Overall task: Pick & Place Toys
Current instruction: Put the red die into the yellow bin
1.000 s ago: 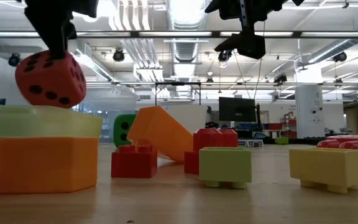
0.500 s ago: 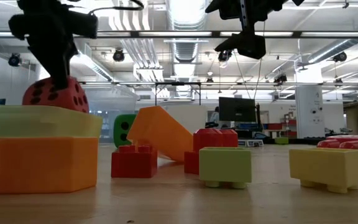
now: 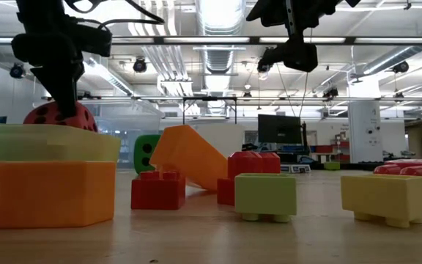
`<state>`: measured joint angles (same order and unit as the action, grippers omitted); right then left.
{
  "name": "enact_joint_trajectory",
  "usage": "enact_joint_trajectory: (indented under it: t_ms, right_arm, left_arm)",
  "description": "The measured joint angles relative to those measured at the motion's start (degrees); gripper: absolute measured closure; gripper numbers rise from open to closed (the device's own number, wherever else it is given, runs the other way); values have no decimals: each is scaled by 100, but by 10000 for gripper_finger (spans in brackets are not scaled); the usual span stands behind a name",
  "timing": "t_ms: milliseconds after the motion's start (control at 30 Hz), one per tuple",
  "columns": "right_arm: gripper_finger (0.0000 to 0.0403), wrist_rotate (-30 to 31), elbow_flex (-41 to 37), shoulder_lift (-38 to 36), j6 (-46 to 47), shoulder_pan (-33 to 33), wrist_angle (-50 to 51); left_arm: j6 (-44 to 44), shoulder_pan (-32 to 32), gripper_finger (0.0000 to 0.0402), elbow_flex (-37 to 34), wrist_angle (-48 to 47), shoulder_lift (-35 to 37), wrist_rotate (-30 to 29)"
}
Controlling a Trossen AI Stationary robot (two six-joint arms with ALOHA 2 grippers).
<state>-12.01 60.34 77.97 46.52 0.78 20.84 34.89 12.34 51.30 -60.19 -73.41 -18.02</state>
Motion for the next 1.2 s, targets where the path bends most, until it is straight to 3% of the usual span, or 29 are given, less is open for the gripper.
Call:
enact_joint_trajectory:
  t_ms: [933,1000,1200]
  right_arm:
    - [73,0,9,0,0,0,-4]
    - [73,0,11,0,0,0,-4]
    - [73,-2,15,0,0,1,-4]
  left_arm:
    - [-9,-2,286,-389,154,11,172]
    - [-41,-4,260,-361,149,10,248]
    - [2,0,122,-246,198,0,526]
